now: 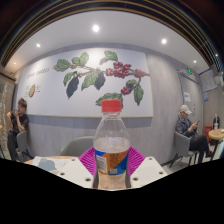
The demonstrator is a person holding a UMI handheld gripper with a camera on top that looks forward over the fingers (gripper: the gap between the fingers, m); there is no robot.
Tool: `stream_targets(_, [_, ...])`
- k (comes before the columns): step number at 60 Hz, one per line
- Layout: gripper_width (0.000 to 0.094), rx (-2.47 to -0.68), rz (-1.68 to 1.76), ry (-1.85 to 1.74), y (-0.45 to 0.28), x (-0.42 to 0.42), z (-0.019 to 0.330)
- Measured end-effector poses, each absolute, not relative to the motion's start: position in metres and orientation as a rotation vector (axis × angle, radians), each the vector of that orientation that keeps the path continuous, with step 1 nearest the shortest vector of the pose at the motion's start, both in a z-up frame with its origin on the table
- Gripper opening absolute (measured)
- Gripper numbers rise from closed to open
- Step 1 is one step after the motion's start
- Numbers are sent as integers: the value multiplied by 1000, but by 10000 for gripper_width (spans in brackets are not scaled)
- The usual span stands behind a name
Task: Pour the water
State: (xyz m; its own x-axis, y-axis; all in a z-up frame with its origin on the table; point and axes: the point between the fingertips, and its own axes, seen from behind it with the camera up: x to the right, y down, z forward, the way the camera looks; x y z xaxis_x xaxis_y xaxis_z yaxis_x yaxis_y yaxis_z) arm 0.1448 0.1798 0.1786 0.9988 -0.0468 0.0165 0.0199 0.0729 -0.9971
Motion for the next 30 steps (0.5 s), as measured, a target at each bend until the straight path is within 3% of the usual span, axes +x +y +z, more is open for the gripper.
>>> stream_targets(9, [365, -1569, -78, -17, 190, 152, 140])
stream_targets(22, [372, -1551, -50, 14, 190, 158, 141])
stream_targets(27, [410, -1568, -58, -2, 189, 154, 142])
stream_targets(30, [478, -1578, -58, -2, 189, 154, 141])
